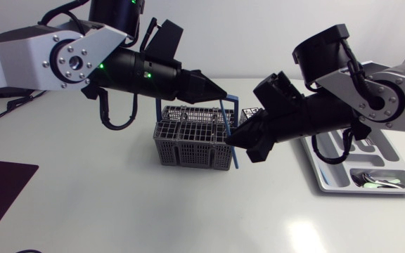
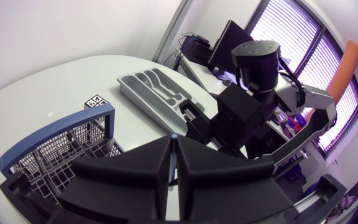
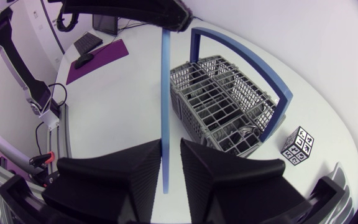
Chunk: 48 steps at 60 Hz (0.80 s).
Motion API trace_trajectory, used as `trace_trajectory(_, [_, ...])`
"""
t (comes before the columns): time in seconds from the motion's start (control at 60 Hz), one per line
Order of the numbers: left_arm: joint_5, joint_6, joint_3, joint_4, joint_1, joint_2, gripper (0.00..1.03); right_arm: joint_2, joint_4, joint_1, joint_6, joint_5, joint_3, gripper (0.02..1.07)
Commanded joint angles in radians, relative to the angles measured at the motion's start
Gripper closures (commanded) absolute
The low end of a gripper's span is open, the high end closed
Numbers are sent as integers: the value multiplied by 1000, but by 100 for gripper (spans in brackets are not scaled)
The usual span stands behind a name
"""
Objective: Transfer all utensils from the basket to the drawer tray.
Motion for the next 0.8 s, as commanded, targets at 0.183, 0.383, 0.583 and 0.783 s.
trace_trajectory(0.183, [19,-28,40,-4,13,16,89,-15,-13,23,12,-18,-10,102])
trace_trajectory(0.383, [19,-28,53,2,14,16,64,-47,-31,31,-5,-19,-42,102])
trace_trajectory(0.583, [18,-28,83,8,45,6,49,-88,-70,-19,-44,-18,-82,101])
trace_trajectory(0.783, [-22,-21,79,23,79,-7,49,-122,-134,-219,-116,-47,-100,101])
